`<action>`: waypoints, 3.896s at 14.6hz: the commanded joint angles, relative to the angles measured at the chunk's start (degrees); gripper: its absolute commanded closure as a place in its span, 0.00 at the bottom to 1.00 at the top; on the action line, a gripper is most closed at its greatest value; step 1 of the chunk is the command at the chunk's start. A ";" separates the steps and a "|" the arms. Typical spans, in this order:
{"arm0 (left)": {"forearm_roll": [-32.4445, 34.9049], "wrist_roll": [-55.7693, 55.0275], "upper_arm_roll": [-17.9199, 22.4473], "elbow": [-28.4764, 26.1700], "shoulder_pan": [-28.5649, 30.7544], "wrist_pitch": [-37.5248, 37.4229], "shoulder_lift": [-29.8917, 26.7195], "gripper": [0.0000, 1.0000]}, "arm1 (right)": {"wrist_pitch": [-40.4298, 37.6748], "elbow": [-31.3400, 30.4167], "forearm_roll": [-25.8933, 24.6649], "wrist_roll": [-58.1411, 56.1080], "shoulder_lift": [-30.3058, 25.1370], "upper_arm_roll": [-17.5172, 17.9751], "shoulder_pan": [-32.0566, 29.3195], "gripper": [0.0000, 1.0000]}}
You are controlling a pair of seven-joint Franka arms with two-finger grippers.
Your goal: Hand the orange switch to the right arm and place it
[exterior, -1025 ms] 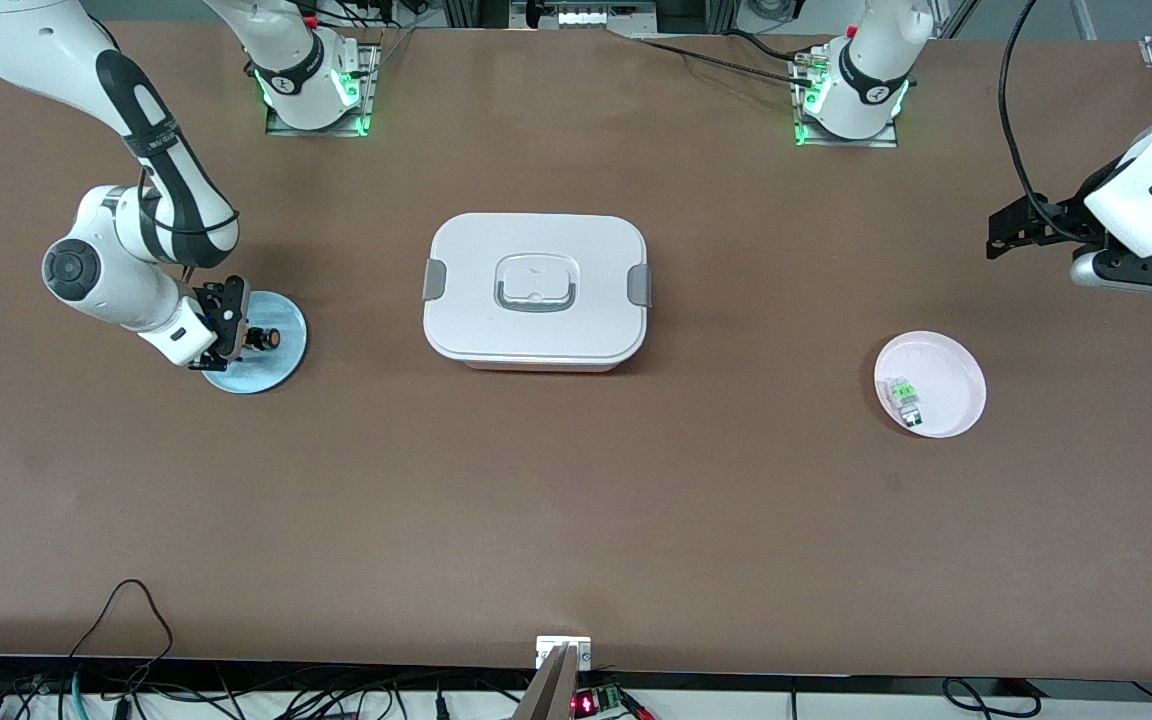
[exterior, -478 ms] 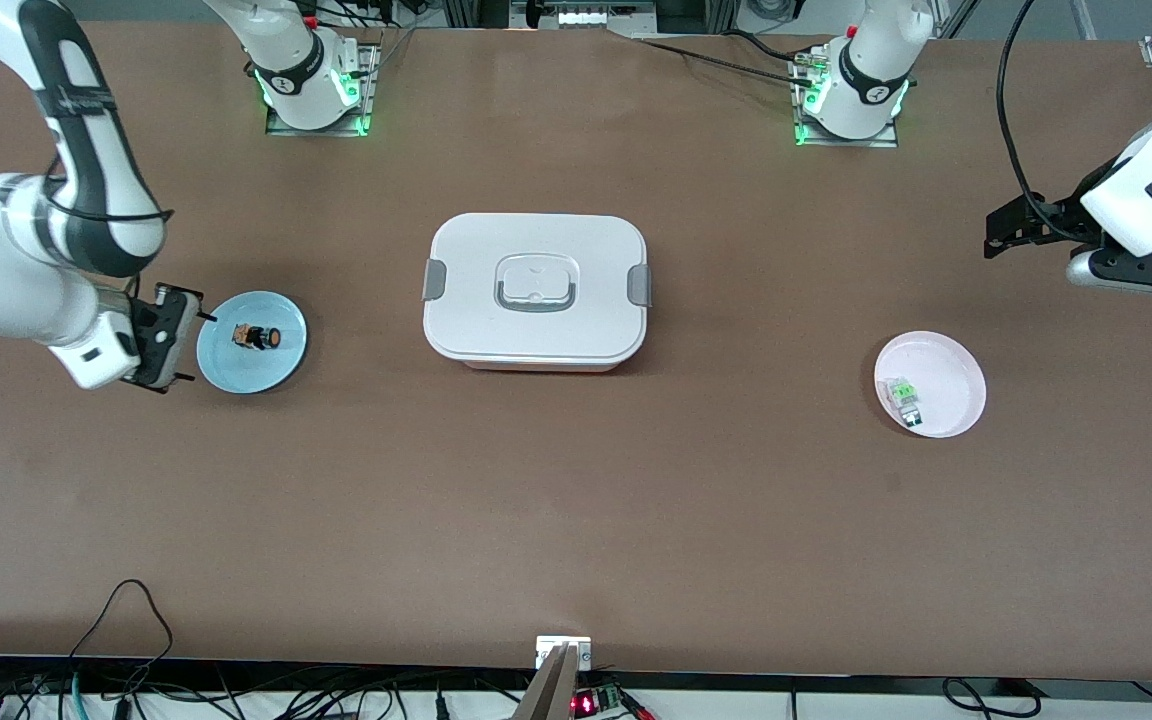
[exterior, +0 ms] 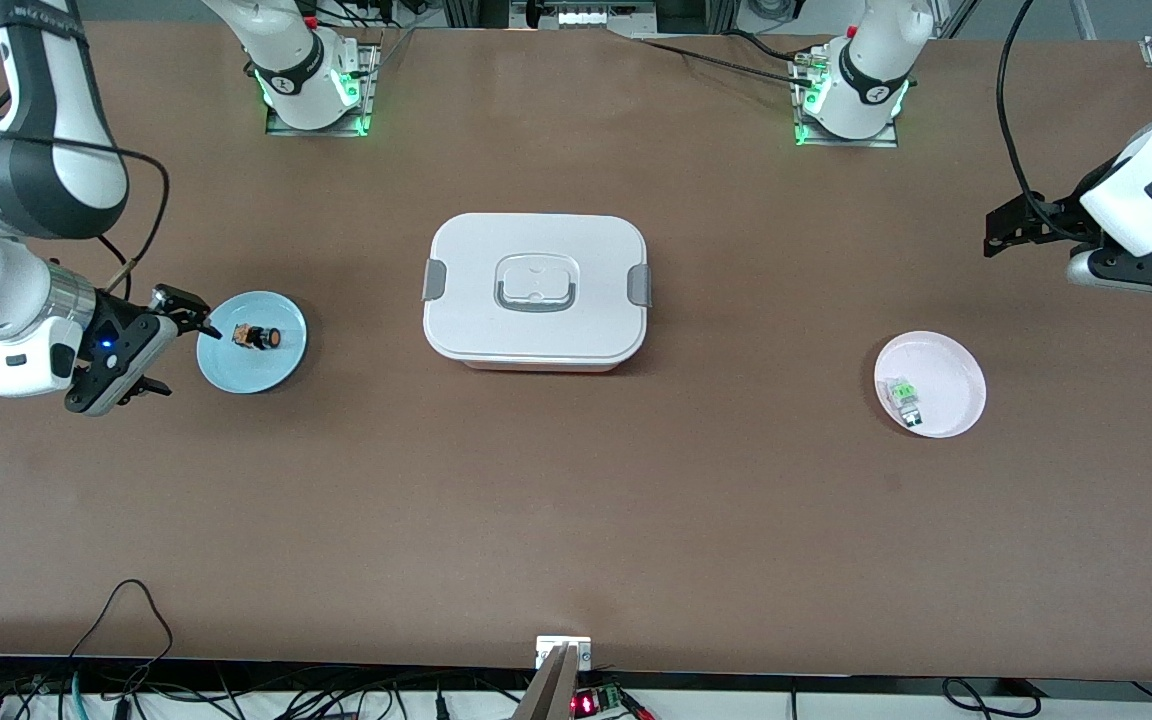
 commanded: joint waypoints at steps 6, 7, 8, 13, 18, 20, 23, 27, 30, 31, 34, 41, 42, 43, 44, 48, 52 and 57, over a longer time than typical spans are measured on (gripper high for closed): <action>0.84 -0.60 -0.02 1.65 0.03 -2.07 0.50 0.00 | -6.03 3.45 -1.03 44.58 -3.67 -0.77 7.35 0.00; 0.76 -0.60 -0.02 1.65 0.03 -2.07 0.50 0.00 | -8.48 4.41 -2.52 50.38 -4.20 -0.95 8.41 0.00; 0.67 -0.60 -0.02 1.65 0.03 -2.16 0.50 0.00 | -11.12 5.72 -5.06 54.44 -4.38 -0.86 8.86 0.00; 0.67 -0.60 -0.11 1.65 -0.06 -2.33 0.33 0.00 | -19.05 10.66 -9.28 56.33 -5.87 -5.69 8.42 0.00; 0.67 -0.60 -0.19 1.65 -0.14 -2.95 0.24 0.00 | -19.67 10.75 -17.12 56.24 -7.28 -6.13 3.51 0.00; 0.58 -0.60 -0.11 1.65 -0.14 -2.86 0.24 0.00 | -19.58 10.75 -17.12 55.89 -7.63 -6.66 3.24 0.00; 0.40 -0.61 -0.11 1.65 -0.06 -2.95 0.33 0.00 | -20.63 10.57 -16.69 48.98 -8.86 -9.90 3.33 0.00; 0.32 -0.87 -0.28 1.65 -0.14 -3.04 0.24 0.00 | -23.27 9.09 -12.73 42.00 -10.35 -14.04 3.33 0.00; 0.32 -0.87 -0.19 1.65 -0.14 -3.38 0.24 0.00 | -19.16 1.55 -12.29 42.00 -15.78 -13.96 3.32 0.00; 0.32 -1.22 -0.19 1.65 -0.14 -3.39 0.24 0.00 | -16.62 -1.96 -11.59 42.00 -18.41 -14.05 3.32 0.00; 0.23 -1.75 -0.19 1.74 -0.14 -3.39 0.24 0.00 | -14.30 -5.96 -11.50 42.53 -21.25 -13.96 3.32 0.00; 0.05 -1.92 -0.28 1.82 -0.23 -3.39 0.24 0.00 | -15.01 -4.28 -11.67 43.93 -20.64 -13.61 3.41 0.00; 0.05 -1.92 -0.28 1.83 -0.23 -3.39 0.24 0.00 | -15.01 -4.28 -11.59 44.37 -20.64 -13.61 3.41 0.00; 0.05 -1.92 -0.28 1.83 -0.23 -3.39 0.24 0.00 | -15.10 -3.93 -11.41 44.03 -20.46 -13.69 3.41 0.00; 0.05 -1.92 -0.19 1.83 -0.23 -3.39 0.24 0.00 | -15.27 -3.41 -11.32 43.85 -19.94 -13.69 3.41 0.00; 0.14 -1.92 -0.19 1.83 -0.23 -3.39 0.33 0.00 | -16.15 -2.18 -11.32 44.02 -19.41 -13.69 3.50 0.00; 0.23 -2.45 -0.37 1.83 -0.32 -3.39 0.33 0.00 | -16.68 -0.85 -11.32 43.85 -19.15 -13.61 3.59 0.00; 0.23 -2.45 -0.28 2.00 -0.32 -3.39 0.41 0.00 | -19.06 -0.59 -11.32 43.85 -19.14 -13.61 3.68 0.00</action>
